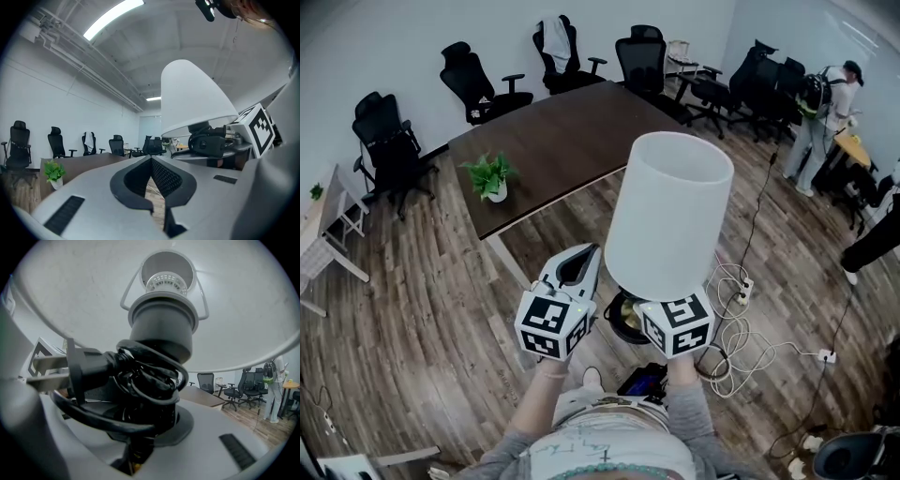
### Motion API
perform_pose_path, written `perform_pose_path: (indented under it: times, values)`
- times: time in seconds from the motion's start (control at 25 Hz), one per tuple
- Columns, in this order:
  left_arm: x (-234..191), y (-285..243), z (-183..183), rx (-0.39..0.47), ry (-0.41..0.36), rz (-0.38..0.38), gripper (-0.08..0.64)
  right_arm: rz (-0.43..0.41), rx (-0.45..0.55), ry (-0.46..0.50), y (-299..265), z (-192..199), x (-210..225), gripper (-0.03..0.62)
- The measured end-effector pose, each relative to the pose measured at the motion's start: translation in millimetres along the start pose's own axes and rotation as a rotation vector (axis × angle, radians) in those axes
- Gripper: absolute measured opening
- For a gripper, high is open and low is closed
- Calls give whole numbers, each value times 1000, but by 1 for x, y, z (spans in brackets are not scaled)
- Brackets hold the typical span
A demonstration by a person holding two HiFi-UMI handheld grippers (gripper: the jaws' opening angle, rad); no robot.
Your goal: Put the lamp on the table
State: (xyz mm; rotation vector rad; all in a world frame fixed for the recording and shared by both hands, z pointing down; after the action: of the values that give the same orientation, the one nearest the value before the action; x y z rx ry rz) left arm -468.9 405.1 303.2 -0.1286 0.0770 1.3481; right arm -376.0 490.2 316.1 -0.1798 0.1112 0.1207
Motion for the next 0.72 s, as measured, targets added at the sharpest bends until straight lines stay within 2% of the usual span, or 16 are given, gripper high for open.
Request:
perform_pose_path:
  times: [0.48, 0.72]
  values:
    - [-57, -33, 1, -23, 0, 69, 11, 60, -3, -16, -59, -1, 6, 60]
    - [-72, -39, 3, -43, 0, 85, 11, 69, -23, -7, -75, -4, 8, 60]
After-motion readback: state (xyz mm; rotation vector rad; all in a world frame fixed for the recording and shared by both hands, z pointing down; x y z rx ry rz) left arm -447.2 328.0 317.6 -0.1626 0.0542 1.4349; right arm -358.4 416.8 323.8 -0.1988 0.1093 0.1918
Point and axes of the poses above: the fingertips, and each gripper's own axes: y backward along the fingers, x to its right, z out of its underside, the point moved 6 cm from there along y, backward along the fingers, and after that the axes turned 5 degrees about y, right-handed, at the moved point
